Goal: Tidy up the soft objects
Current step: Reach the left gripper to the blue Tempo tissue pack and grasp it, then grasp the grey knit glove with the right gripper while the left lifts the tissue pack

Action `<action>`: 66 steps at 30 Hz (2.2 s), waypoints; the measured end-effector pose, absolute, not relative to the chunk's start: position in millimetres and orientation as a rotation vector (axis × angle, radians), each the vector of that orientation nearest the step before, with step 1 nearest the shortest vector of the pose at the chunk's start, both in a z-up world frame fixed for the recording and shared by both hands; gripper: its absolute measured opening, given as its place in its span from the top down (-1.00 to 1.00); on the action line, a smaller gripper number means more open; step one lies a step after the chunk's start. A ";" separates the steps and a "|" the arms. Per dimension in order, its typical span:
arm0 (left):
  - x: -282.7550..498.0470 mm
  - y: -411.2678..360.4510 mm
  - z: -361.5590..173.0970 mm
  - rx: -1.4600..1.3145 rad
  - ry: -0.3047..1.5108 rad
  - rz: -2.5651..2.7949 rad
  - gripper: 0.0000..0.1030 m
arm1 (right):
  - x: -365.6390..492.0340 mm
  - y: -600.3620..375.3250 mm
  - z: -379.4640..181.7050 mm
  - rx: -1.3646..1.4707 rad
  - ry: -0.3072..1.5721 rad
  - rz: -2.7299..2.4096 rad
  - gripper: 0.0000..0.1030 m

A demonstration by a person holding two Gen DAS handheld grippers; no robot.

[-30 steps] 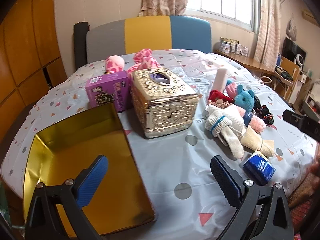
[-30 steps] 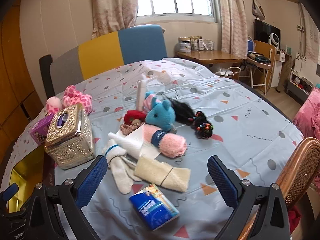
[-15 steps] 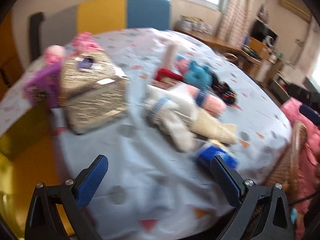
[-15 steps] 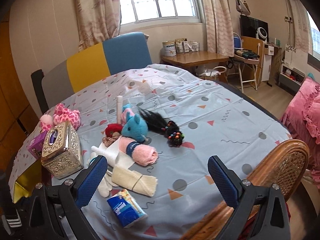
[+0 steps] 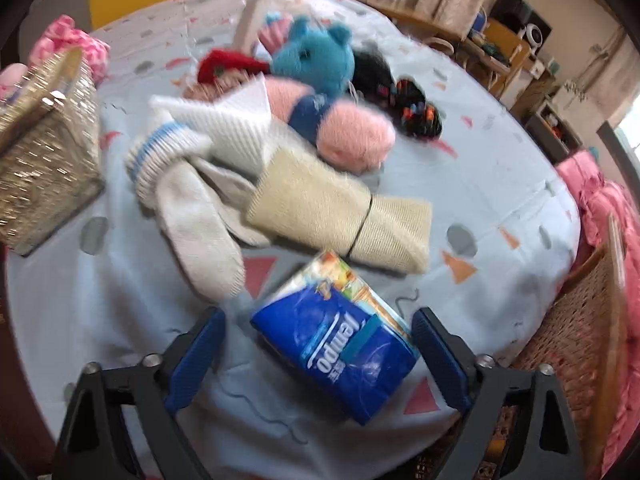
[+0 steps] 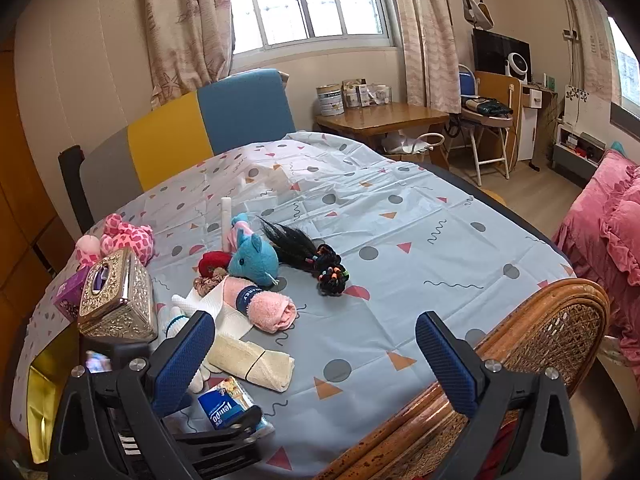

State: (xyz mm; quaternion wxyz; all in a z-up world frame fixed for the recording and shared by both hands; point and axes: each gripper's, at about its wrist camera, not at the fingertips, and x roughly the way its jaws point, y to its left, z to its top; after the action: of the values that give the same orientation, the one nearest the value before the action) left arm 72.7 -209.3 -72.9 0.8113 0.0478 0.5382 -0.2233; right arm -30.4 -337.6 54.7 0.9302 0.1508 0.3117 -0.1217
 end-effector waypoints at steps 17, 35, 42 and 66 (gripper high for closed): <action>60.0 -99.3 -69.1 0.013 1.054 -0.452 -0.13 | 23.3 -290.0 20.7 0.302 0.858 -0.007 -0.68; 58.7 -72.6 -78.5 -0.056 1.021 -0.432 0.19 | 167.4 -200.6 -76.9 0.076 1.235 0.258 0.09; 45.8 -60.0 -61.4 -0.086 1.013 -0.438 -0.48 | 174.0 -209.3 -81.6 0.115 1.254 0.281 0.14; 107.8 -72.9 12.6 0.001 0.876 -0.422 0.54 | 181.3 -225.9 -77.6 0.130 1.258 0.262 0.55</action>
State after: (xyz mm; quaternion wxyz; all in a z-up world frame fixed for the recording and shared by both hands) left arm 107.8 -72.9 12.6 0.8841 0.0007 0.4209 -0.2028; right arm 181.3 -225.9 -77.6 0.7987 0.0607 0.5861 0.1219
